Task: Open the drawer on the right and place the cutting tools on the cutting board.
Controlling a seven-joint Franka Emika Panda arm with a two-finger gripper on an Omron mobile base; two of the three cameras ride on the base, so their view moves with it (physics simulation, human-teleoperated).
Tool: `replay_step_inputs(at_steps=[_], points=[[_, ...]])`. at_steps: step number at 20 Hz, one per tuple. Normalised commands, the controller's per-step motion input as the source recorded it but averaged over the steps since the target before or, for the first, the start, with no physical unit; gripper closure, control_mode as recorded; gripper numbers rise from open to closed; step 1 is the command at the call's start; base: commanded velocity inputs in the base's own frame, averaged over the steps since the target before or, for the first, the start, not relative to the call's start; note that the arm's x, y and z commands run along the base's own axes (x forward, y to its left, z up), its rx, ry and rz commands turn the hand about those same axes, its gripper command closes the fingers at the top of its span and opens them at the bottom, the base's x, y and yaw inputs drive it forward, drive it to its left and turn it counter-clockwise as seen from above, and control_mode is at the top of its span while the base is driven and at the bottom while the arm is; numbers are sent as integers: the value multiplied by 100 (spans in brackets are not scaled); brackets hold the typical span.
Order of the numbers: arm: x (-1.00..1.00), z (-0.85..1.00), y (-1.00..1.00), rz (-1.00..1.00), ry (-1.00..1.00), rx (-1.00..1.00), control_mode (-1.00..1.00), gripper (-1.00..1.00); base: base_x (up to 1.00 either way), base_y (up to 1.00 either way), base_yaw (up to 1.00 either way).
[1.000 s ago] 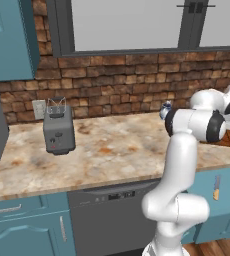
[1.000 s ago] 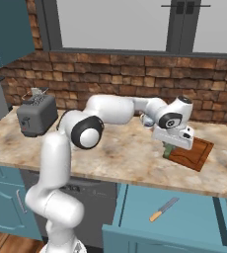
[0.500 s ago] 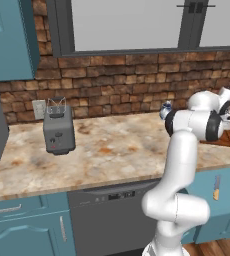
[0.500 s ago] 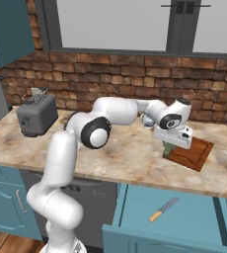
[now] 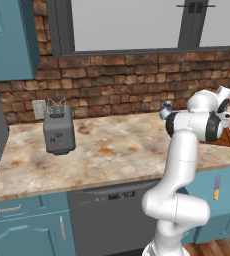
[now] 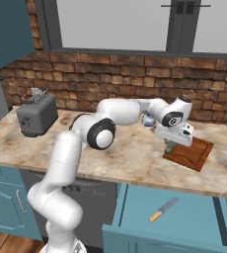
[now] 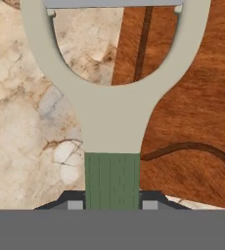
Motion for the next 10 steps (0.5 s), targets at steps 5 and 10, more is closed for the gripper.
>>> replay_step_inputs(at_steps=[5,10], points=[[7,-9,-16,-2,0,0,-100,100,0,0,0],[7,-20,-13,-2,2,0,-100,100,0,0,0]])
